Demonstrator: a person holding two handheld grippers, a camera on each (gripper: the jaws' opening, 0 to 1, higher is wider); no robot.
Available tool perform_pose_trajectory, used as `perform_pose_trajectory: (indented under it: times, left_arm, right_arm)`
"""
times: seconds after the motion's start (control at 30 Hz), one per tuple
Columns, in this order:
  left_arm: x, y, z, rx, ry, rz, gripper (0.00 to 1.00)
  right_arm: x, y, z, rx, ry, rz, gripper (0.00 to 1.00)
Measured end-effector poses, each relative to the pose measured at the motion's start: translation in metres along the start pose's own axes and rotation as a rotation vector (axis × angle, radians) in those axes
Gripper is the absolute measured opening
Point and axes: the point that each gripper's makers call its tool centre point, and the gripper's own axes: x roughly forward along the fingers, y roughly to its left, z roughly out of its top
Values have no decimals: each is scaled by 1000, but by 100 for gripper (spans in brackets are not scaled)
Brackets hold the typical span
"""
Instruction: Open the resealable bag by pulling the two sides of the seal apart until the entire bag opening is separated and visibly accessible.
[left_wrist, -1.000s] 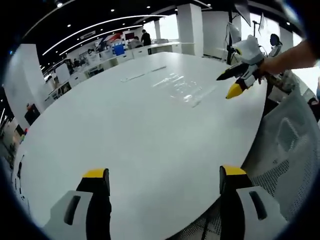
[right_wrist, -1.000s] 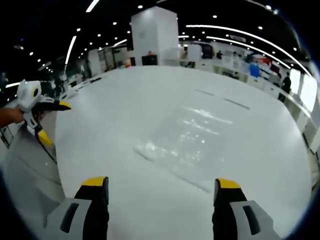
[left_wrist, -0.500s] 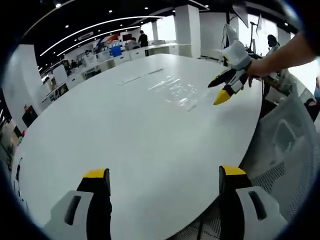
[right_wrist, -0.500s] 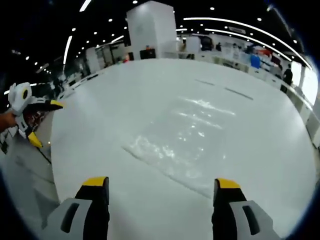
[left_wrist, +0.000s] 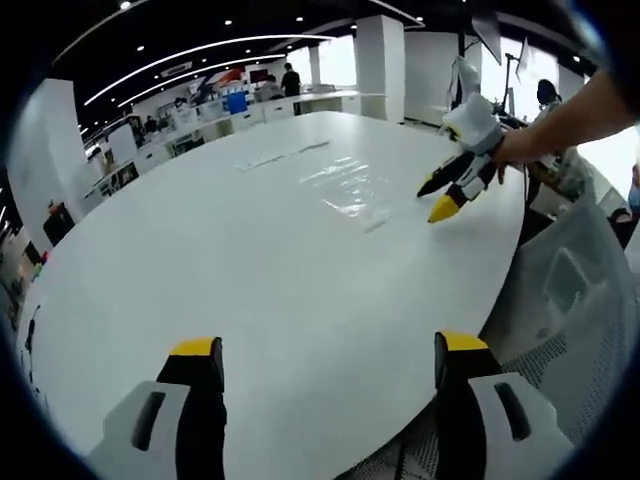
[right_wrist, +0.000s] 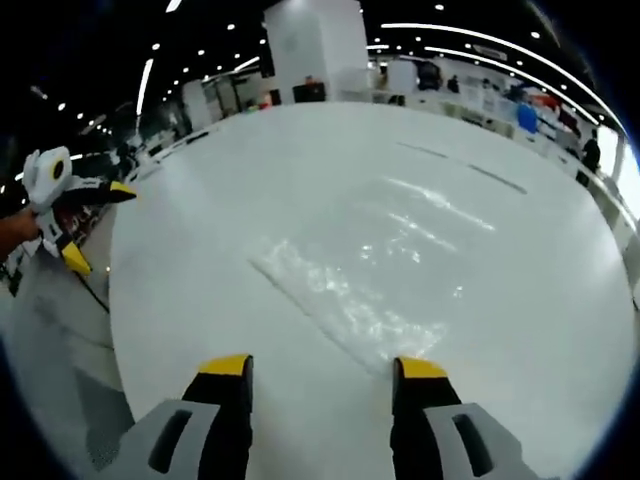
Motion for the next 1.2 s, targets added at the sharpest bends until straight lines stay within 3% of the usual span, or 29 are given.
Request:
perform_pose_trajectory:
  times: [0.1,0.17,0.37,0.47,0.63,0.93,1.2]
  left_arm:
    - [0,-4,0,-4,-9,-12,84]
    - [0,-5,-2,3,-7,-21,84]
    - [2,-2,-4,33,3,-39,83]
    - [0,0,-3,48,3,-46,82]
    - [-1,4,0,43,-5,-49,81]
    - [-1,5,1,71,-7,-59,80]
    - [4,3,1,103,2,-80,79]
  right_arm:
    - [-1,-5,-2,0,39,-25,38]
    - [-1,-7,-2,-53,56,-37,30]
    - [3,-13,-1,-94,67,-60,22]
    - [2,-19,-2,-162,93,-88,16]
    - [3,-13,-3,-189,137,-50,8]
    - [3,-8,-4,-283,199,-27,3]
    - [3,-6,-5,-324,211,-31,1]
